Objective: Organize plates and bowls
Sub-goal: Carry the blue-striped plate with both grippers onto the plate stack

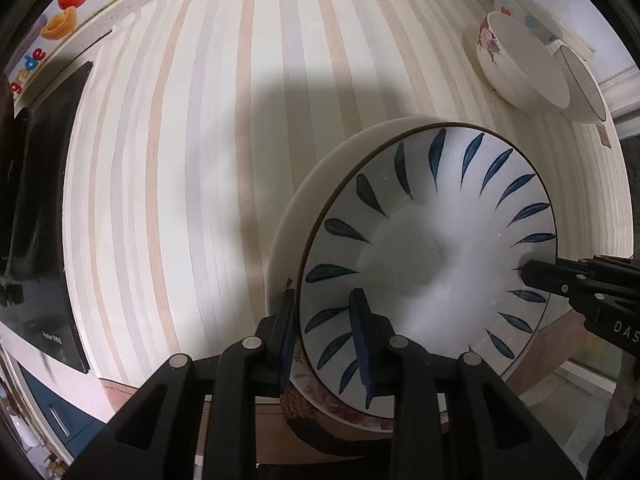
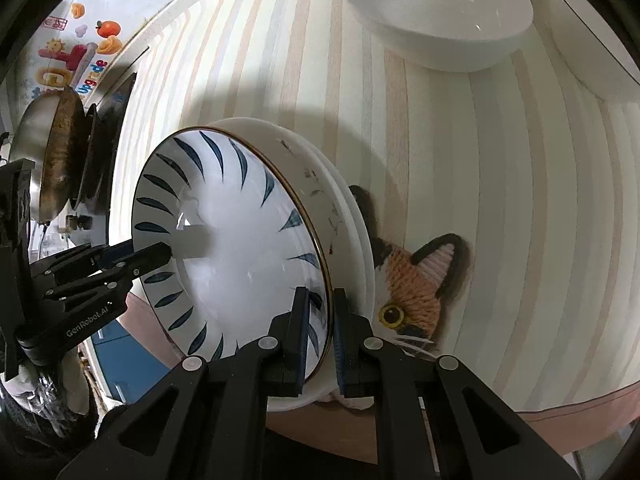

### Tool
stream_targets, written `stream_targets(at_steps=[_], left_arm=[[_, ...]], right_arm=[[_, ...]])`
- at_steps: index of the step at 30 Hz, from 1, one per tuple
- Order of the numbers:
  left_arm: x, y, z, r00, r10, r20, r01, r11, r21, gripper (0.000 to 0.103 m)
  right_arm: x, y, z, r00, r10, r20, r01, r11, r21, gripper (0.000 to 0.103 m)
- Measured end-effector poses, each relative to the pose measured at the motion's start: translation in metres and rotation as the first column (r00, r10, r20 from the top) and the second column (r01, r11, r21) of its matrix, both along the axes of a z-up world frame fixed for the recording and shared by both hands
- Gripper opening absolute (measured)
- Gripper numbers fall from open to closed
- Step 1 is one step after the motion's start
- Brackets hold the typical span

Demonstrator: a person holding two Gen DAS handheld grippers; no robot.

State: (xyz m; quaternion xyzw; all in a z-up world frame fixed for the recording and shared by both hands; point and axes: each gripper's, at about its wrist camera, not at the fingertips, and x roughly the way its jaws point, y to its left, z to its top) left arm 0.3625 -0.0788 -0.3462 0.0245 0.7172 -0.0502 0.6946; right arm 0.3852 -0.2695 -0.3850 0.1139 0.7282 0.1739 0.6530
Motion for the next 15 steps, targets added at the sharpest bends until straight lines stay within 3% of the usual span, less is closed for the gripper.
stream_targets(at_steps=[10, 15], left_arm=[[0.003, 0.001, -0.002, 0.998, 0.062, 0.010, -0.062, 0.997, 0.036, 0.024], [-0.002, 0.003, 0.019, 0.993, 0.100, 0.061, -0.104, 0.993, 0.061, 0.024]], right_arm=[[0.000, 0.005, 0.007, 1.000, -0.002, -0.015, 0.001, 1.000, -0.014, 0.021], [-0.002, 0.005, 0.019, 1.000, 0.020, 0.021, -0.019, 0.999, -0.043, 0.023]])
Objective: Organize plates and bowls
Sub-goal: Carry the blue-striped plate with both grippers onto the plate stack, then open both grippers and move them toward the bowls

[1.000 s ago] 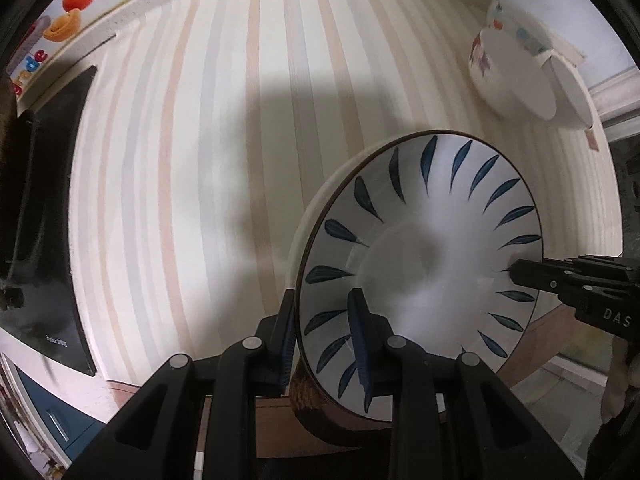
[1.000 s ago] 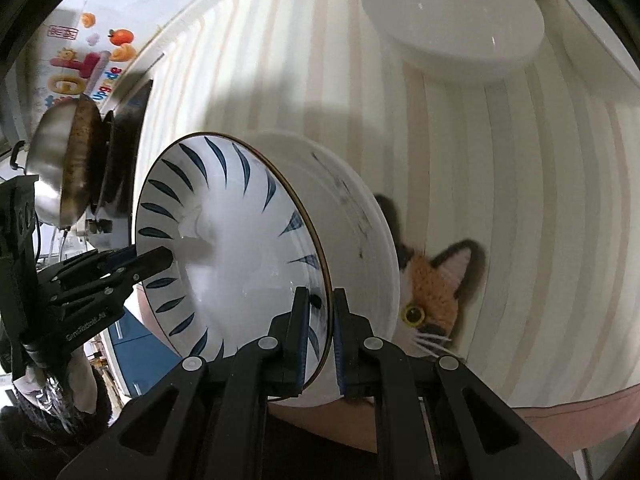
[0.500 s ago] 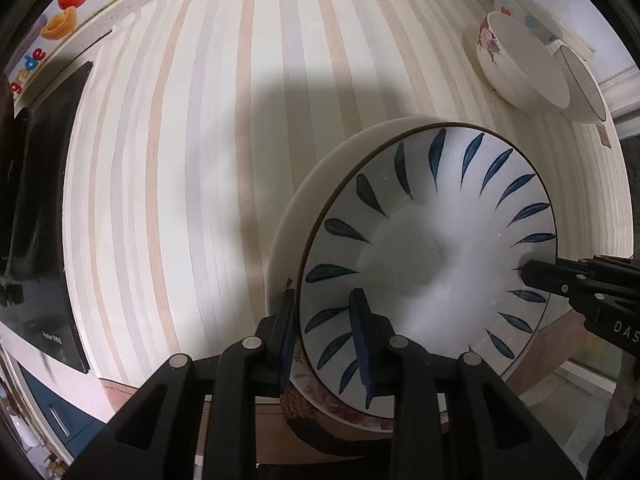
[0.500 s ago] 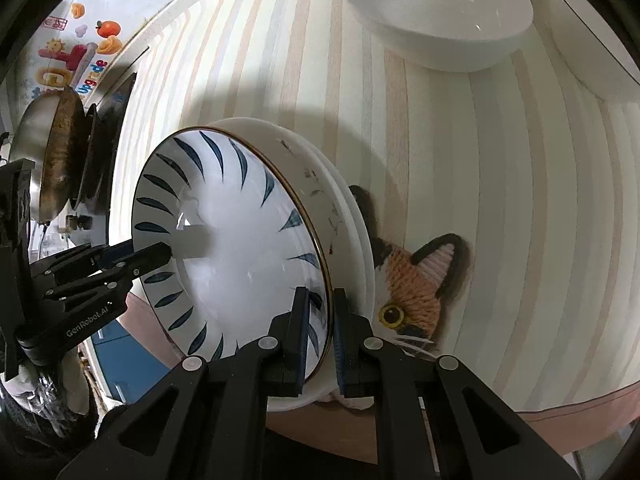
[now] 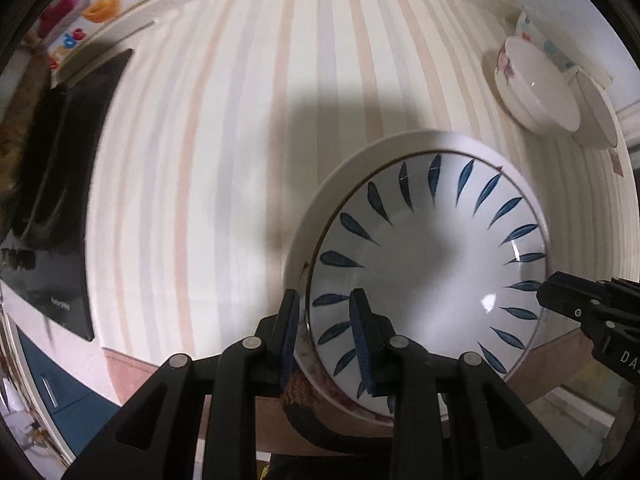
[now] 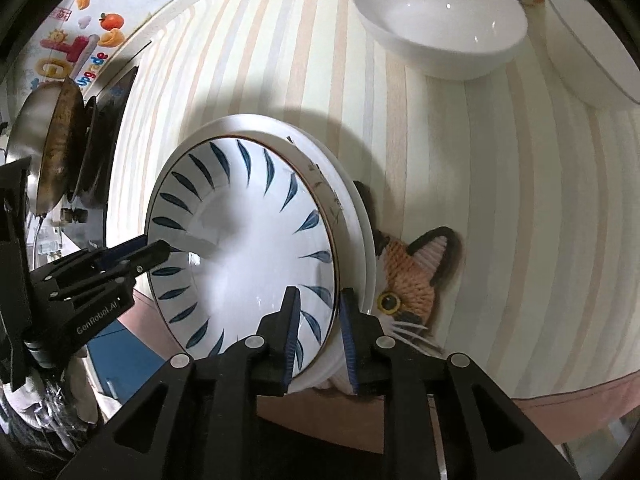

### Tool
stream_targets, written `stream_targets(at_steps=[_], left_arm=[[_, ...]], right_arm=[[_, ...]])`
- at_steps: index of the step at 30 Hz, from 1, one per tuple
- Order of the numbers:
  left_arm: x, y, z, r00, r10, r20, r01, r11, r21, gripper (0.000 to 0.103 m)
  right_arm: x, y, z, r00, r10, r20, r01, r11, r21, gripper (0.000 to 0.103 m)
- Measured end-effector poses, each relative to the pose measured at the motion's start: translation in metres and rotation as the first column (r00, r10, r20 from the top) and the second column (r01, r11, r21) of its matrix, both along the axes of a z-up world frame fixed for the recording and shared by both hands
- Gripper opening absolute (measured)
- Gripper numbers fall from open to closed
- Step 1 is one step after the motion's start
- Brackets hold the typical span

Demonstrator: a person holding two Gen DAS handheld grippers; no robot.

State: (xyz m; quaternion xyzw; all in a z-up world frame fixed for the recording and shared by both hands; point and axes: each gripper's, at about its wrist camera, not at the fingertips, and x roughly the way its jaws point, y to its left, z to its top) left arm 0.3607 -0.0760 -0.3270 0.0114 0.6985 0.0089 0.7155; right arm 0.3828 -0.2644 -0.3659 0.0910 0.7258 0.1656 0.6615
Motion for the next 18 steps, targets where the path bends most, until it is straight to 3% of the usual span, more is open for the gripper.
stream_targets(at_steps=[12, 15, 18], left_arm=[[-0.048, -0.006, 0.092, 0.982, 0.000, 0.190, 0.003, 1.000, -0.019, 0.025], [-0.069, -0.008, 0.117, 0.968, -0.021, 0.249, 0.026, 1.000, -0.016, 0.033], [-0.090, -0.011, 0.142, 0.953, -0.038, 0.301, 0.044, 0.999, -0.012, 0.057]], right_arm=[[-0.045, 0.002, 0.079, 0.986, -0.034, 0.165, 0.039, 0.999, -0.031, 0.046], [-0.065, 0.005, 0.107, 0.975, -0.048, 0.216, 0.057, 0.998, -0.034, 0.055], [-0.086, 0.009, 0.138, 0.961, -0.058, 0.272, 0.067, 0.997, -0.027, 0.068]])
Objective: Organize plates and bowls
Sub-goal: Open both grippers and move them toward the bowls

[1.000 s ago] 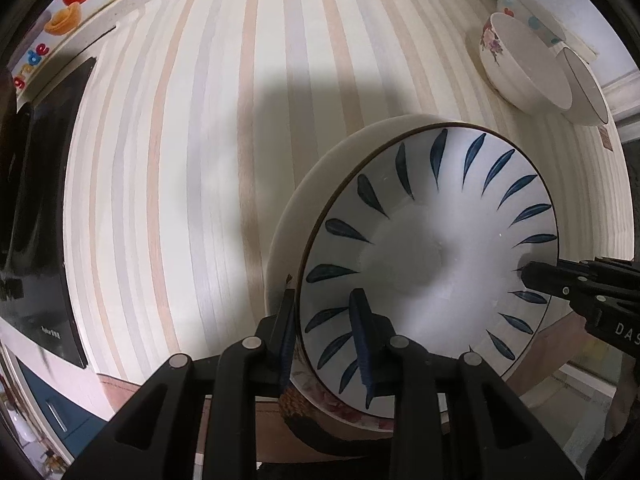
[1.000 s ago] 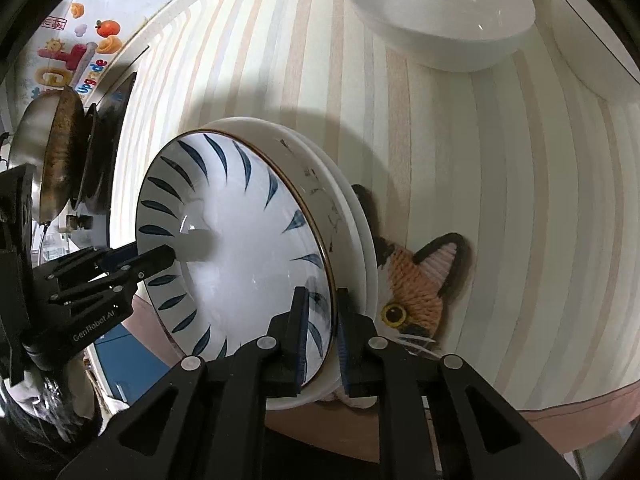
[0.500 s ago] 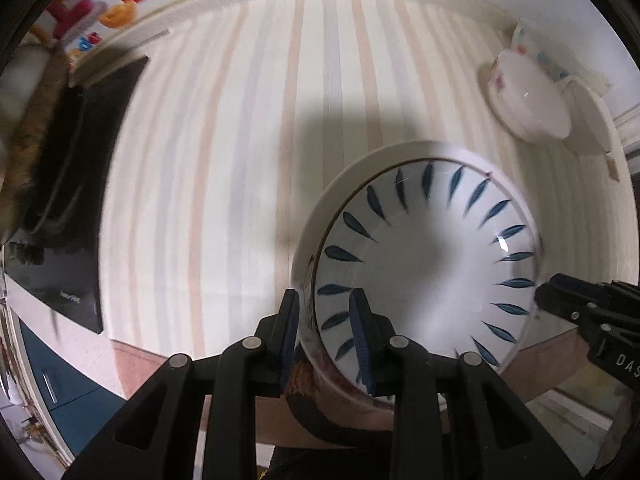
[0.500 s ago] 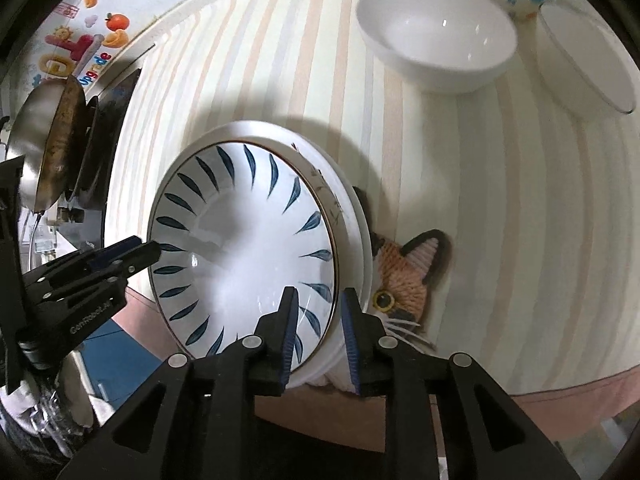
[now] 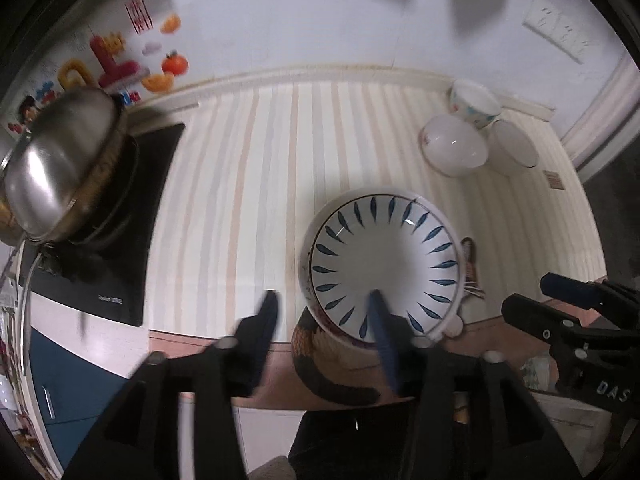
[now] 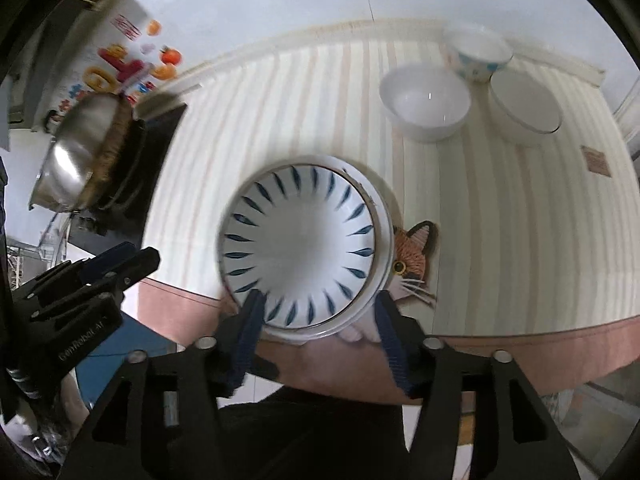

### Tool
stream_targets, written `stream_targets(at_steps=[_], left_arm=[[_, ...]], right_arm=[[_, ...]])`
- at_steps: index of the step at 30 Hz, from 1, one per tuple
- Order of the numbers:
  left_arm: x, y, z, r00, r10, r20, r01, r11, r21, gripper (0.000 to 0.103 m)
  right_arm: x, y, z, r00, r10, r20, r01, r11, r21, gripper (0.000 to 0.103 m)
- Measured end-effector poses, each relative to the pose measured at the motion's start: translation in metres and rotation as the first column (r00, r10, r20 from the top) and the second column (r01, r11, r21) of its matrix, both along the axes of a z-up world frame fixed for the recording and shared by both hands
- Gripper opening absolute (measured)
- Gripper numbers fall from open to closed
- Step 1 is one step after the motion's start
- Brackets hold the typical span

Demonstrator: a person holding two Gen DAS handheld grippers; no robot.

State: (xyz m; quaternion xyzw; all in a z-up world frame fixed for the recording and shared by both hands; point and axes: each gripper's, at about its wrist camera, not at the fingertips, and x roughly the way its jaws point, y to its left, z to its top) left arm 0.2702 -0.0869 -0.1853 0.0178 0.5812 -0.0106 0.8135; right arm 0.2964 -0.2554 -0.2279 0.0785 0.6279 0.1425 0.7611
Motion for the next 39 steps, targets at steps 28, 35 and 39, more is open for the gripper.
stream_targets(at_steps=[28, 35, 39], left_arm=[[-0.070, 0.009, 0.063, 0.992, -0.002, 0.124, 0.006, 0.999, -0.031, 0.088], [-0.008, -0.016, 0.053, 0.987, 0.022, 0.157, -0.020, 1.000, -0.013, 0.088], [0.040, -0.031, 0.039, 0.988, 0.018, 0.154, -0.017, 1.000, -0.007, 0.088]], right_arm=[[-0.118, -0.015, 0.124, 0.964, -0.120, 0.238, 0.119, 0.993, 0.019, 0.093], [-0.064, -0.051, 0.101, 0.958, -0.160, 0.240, 0.143, 0.986, 0.087, 0.093], [-0.020, -0.082, 0.080, 0.954, -0.193, 0.230, 0.177, 0.980, 0.087, 0.093]])
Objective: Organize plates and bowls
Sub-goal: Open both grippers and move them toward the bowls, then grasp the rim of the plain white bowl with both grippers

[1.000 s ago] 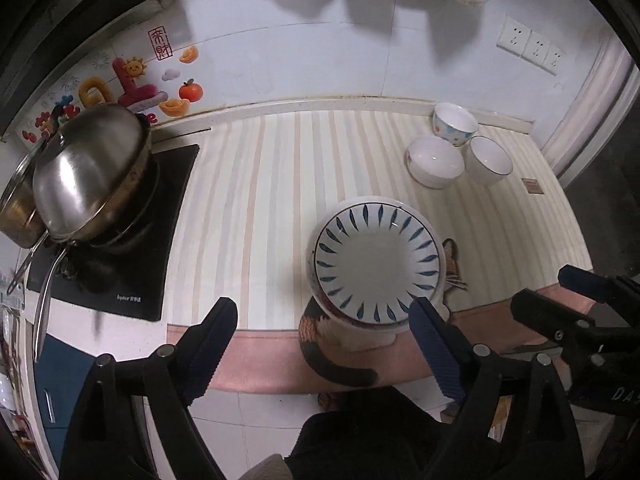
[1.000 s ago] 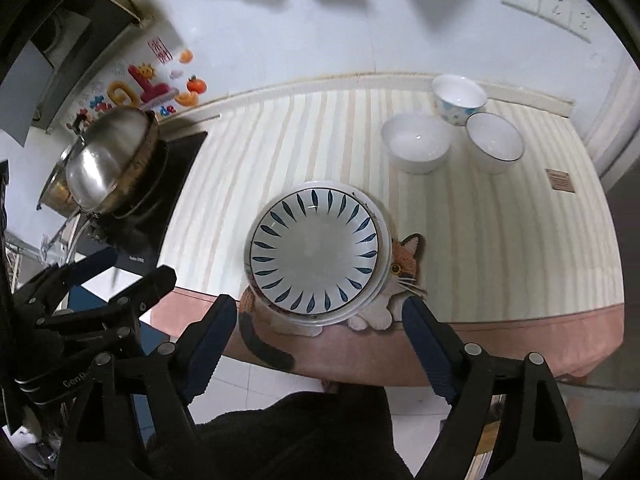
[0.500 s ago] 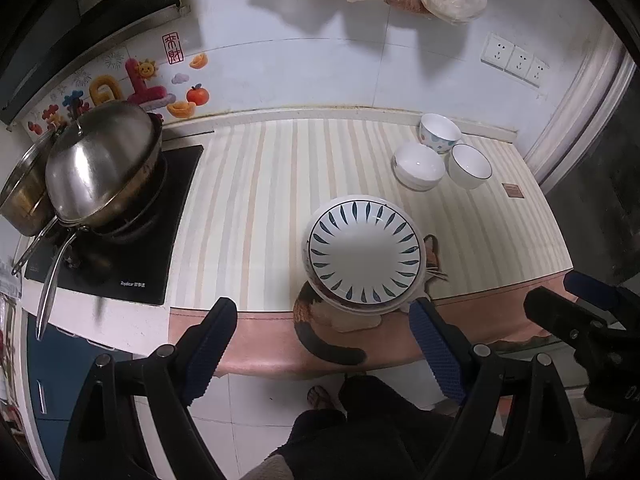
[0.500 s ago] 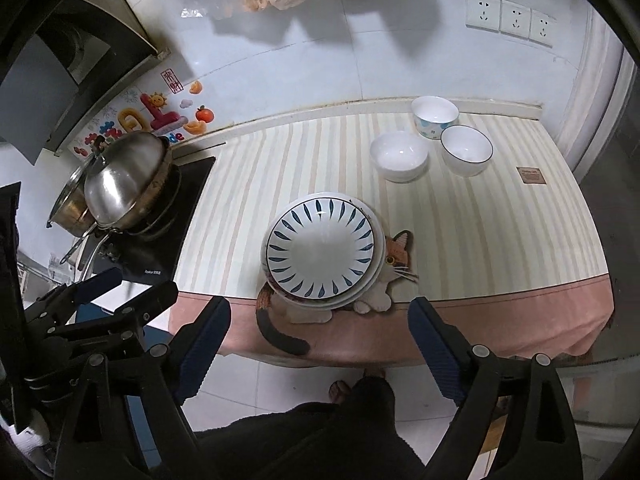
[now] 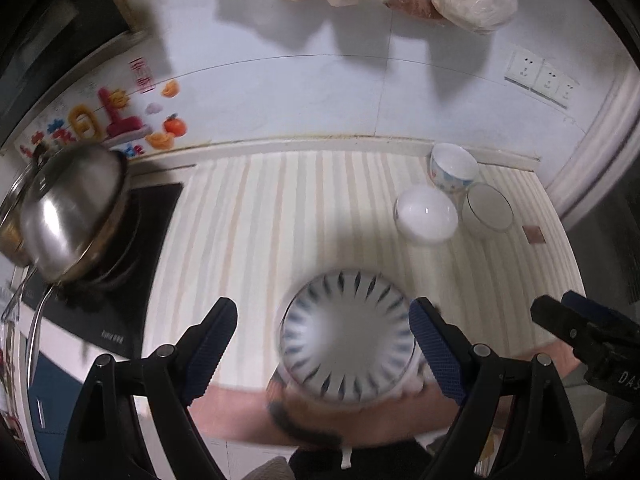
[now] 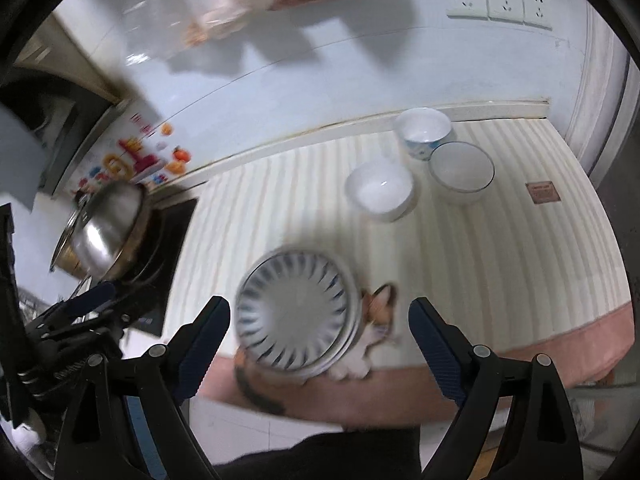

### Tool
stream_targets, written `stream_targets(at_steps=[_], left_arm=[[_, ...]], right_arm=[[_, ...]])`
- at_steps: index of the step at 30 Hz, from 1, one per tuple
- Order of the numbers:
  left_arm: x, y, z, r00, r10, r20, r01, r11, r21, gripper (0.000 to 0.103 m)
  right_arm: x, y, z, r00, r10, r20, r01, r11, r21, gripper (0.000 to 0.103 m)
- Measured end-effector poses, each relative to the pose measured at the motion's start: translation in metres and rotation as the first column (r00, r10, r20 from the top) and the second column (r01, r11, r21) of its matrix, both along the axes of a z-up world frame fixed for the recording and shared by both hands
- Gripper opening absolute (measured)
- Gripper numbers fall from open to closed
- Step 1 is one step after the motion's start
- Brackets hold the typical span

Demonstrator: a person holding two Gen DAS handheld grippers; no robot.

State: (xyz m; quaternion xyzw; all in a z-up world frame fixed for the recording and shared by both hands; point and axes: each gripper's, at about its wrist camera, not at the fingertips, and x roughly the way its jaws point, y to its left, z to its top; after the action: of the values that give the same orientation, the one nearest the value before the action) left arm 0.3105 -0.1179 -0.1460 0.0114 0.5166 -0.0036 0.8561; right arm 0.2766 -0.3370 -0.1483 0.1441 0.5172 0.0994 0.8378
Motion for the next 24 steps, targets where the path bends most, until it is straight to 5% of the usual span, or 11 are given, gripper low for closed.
stream_targets(at_steps=[11, 22, 24], left_arm=[[0.148, -0.053, -0.090, 0.986, -0.036, -0.161, 0.034, 0.999, -0.015, 0.088], [0.235, -0.093, -0.197, 0.906, -0.105, -0.409, 0.065, 0.992, -0.112, 0.036], [0.239, -0.099, -0.212, 0.890, -0.117, -0.441, 0.076, 0.991, -0.110, 0.028]], right_arm=[[0.141, -0.065, -0.090, 0.995, -0.016, -0.101, 0.016, 1.000, -0.001, 0.092], [0.236, -0.073, -0.192, 0.965, 0.022, -0.263, -0.010, 0.999, 0.046, 0.042], [0.245, -0.072, -0.208, 0.956, 0.034, -0.290, -0.015, 0.998, 0.068, 0.026]])
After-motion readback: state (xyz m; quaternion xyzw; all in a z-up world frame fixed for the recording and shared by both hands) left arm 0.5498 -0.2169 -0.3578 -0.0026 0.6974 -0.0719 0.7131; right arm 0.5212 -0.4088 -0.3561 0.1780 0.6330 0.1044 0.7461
